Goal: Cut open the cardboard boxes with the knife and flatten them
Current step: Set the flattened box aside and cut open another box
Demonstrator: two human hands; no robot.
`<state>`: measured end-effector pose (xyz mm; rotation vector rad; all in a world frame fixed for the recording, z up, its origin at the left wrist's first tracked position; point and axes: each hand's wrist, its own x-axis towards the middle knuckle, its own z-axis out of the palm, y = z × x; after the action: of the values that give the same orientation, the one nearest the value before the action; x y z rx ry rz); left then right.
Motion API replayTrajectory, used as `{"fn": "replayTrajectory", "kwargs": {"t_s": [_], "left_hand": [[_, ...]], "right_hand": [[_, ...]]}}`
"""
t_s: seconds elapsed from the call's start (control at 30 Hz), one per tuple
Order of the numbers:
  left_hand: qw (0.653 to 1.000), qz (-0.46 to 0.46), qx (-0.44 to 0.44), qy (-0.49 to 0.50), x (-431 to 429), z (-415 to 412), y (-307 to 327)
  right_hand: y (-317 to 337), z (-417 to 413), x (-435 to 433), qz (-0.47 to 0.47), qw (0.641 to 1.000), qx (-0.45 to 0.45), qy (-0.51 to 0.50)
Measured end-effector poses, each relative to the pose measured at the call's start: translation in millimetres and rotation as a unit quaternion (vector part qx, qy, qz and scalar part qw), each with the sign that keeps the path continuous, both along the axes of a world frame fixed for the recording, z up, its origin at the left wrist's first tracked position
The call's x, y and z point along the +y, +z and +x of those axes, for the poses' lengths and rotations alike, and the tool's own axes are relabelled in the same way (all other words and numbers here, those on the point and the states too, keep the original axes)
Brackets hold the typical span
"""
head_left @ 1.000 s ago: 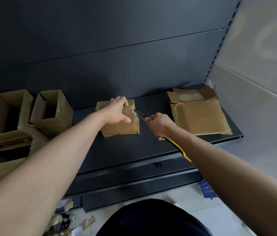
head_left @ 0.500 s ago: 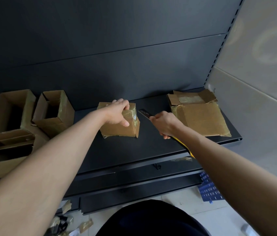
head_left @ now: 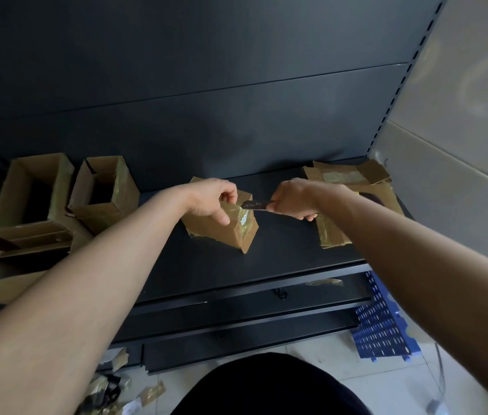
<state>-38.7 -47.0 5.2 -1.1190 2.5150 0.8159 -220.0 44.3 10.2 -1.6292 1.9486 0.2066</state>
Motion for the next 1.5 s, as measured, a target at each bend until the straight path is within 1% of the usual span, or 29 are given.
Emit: {"fn": "replayTrajectory", "kwargs": {"t_s": [0.13, 0.27, 0.33, 0.4, 0.43, 0.57, 0.63, 0.7, 0.77, 0.87, 0.97, 1.03, 1.07, 1.17, 1.3, 1.37, 1.5], "left_hand": [[1.000, -0.001, 0.012, -0.002, -5.3, 3.0, -1.9], [1.000, 0.006, 0.017, 0.001, -6.6, 3.3, -3.8], [1.000, 0.008, 0.018, -0.002, -6.1, 0.4, -3.0], [1.000, 0.009, 0.018, -0.003, -5.8, -1.2, -2.1], [1.000, 0.012, 0.020, -0.002, -5.6, -0.8, -2.7], [0.999, 0.027, 0.036, 0.008, -5.9, 1.7, -4.4], [0.999, 0.027, 0.040, 0.012, -6.6, 0.4, -4.5], [0.999, 0.028, 0.042, 0.018, -7.2, -0.4, -4.6], [0.998, 0.028, 0.050, 0.024, -6.8, -0.3, -4.9], [0.998, 0.028, 0.053, 0.026, -6.3, 2.4, -6.1], [0.998, 0.021, 0.049, 0.037, -10.2, 6.9, -5.4], [0.997, 0.032, 0.056, 0.045, -11.4, 6.8, -4.2], [0.996, 0.038, 0.063, 0.053, -11.0, 6.2, -4.1], [0.995, 0.014, 0.076, 0.065, -12.3, 6.0, -9.5], [0.991, -0.027, 0.107, 0.072, -13.8, 6.8, -19.4], [0.990, -0.037, 0.114, 0.073, -14.0, 7.8, -20.4], [0.994, -0.030, 0.090, 0.055, -17.0, 11.8, -19.6]], "right_hand": [[5.7, 10.1, -8.6, 0.029, 0.999, 0.008, 0.031], [11.5, 8.5, -12.2, 0.066, 0.997, -0.027, 0.025], [14.3, 9.1, -13.7, 0.060, 0.998, -0.010, 0.026], [10.3, 13.4, -13.7, 0.028, 0.999, 0.024, 0.038], [5.7, 15.6, -13.1, 0.020, 0.999, 0.024, 0.040], [0.8, 9.2, -12.0, 0.082, 0.995, -0.053, 0.005], [7.0, 2.4, -12.9, 0.103, 0.993, -0.052, -0.002], [4.3, 2.5, -13.0, 0.090, 0.995, -0.052, -0.006], [-5.6, 11.5, -11.9, 0.082, 0.994, -0.078, -0.014], [-12.6, 19.5, -7.8, 0.132, 0.981, -0.139, -0.026], [-3.6, 3.9, -2.6, 0.177, 0.975, -0.134, -0.028], [-2.6, -7.4, -0.3, 0.165, 0.978, -0.118, -0.054], [-4.1, -10.2, 0.2, 0.148, 0.978, -0.124, -0.076], [-7.9, -8.1, 0.9, 0.116, 0.970, -0.171, -0.128], [-14.4, -6.5, 6.8, 0.084, 0.971, -0.180, -0.136], [-18.2, -6.2, 10.9, 0.075, 0.966, -0.199, -0.148], [-18.1, -0.9, 17.1, 0.030, 0.957, -0.240, -0.158]]}}
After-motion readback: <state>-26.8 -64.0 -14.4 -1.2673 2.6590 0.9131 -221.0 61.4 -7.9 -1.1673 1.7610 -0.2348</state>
